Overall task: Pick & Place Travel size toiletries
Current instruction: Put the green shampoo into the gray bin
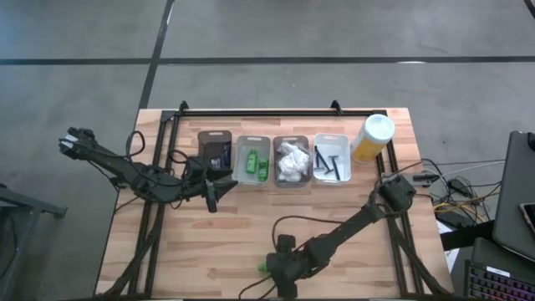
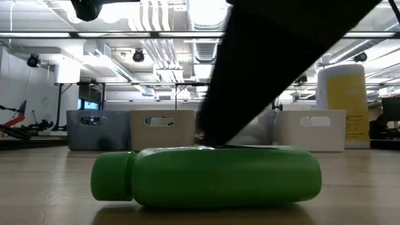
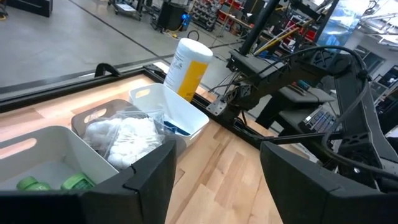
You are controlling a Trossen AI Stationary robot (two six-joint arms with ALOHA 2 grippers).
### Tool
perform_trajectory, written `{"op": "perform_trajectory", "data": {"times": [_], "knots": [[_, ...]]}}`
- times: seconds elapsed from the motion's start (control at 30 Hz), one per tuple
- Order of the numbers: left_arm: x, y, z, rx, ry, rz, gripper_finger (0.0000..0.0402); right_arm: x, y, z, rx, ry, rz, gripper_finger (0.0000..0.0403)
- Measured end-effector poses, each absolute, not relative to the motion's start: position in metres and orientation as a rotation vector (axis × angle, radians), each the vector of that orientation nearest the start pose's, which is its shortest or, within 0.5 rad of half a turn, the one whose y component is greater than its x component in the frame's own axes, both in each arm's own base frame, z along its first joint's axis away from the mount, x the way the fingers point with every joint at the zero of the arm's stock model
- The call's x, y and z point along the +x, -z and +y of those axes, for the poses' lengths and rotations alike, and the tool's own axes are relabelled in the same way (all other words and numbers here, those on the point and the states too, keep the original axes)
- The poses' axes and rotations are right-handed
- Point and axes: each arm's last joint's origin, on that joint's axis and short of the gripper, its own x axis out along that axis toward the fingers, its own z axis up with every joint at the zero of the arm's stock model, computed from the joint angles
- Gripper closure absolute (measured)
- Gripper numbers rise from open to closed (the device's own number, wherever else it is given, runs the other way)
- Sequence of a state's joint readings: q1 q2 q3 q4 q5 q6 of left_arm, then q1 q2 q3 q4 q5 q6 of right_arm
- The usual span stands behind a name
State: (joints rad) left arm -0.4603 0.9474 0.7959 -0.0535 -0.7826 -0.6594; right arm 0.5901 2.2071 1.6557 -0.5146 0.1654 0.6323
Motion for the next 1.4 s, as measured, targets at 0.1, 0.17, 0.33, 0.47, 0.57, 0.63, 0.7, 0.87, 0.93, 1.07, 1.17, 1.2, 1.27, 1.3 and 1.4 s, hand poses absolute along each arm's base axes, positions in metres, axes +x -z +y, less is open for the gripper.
{"op": "perform_trajectory", "data": {"times": [0.1,0.17,0.33,0.47,0.57,0.63,0.7,0.87,0.93,1.07,1.17,1.2,1.27,1.3,1.4], "knots": [[0.191,-0.322,-0.072,-0.53,-0.362,0.056,0.0165,0.39,-0.144,0.257,0.158,-0.057,1.072,0.0081],[0.191,-0.321,-0.072,-0.522,-0.364,0.064,0.0165,0.391,-0.134,0.257,0.136,-0.06,1.091,0.0089],[0.192,-0.321,-0.072,-0.521,-0.364,0.064,0.0165,0.392,-0.126,0.258,0.203,-0.01,1.1,0.0122],[0.192,-0.321,-0.072,-0.504,-0.363,0.067,0.0165,0.391,-0.128,0.26,0.286,0.041,1.1,0.0156],[0.192,-0.321,-0.072,-0.498,-0.363,0.068,0.0165,0.391,-0.129,0.259,0.309,0.059,1.098,0.0186],[0.192,-0.321,-0.072,-0.497,-0.363,0.068,0.0165,0.391,-0.131,0.258,0.335,0.078,1.096,0.0208],[0.192,-0.321,-0.072,-0.493,-0.362,0.069,0.0165,0.391,-0.134,0.256,0.385,0.118,1.093,0.0231],[0.192,-0.32,-0.074,-0.472,-0.305,0.105,0.0165,0.392,-0.152,0.254,0.484,0.204,1.021,0.0274],[0.191,-0.317,-0.075,-0.461,-0.254,0.153,0.0165,0.392,-0.164,0.251,0.51,0.235,0.973,0.0277],[0.19,-0.309,-0.077,-0.445,-0.171,0.262,0.0165,0.391,-0.182,0.242,0.546,0.323,0.891,0.0272],[0.189,-0.305,-0.078,-0.468,-0.154,0.306,0.0165,0.39,-0.2,0.234,0.574,0.381,0.808,0.0272],[0.189,-0.305,-0.078,-0.473,-0.15,0.311,0.0165,0.39,-0.208,0.231,0.59,0.401,0.772,0.0273],[0.188,-0.305,-0.078,-0.477,-0.125,0.324,0.0165,0.389,-0.223,0.224,0.617,0.443,0.695,0.0274],[0.188,-0.305,-0.079,-0.481,-0.112,0.328,0.0165,0.39,-0.23,0.218,0.636,0.467,0.655,0.0274],[0.185,-0.307,-0.079,-0.493,-0.072,0.334,0.0165,0.391,-0.251,0.201,0.737,0.551,0.535,0.0273]]}}
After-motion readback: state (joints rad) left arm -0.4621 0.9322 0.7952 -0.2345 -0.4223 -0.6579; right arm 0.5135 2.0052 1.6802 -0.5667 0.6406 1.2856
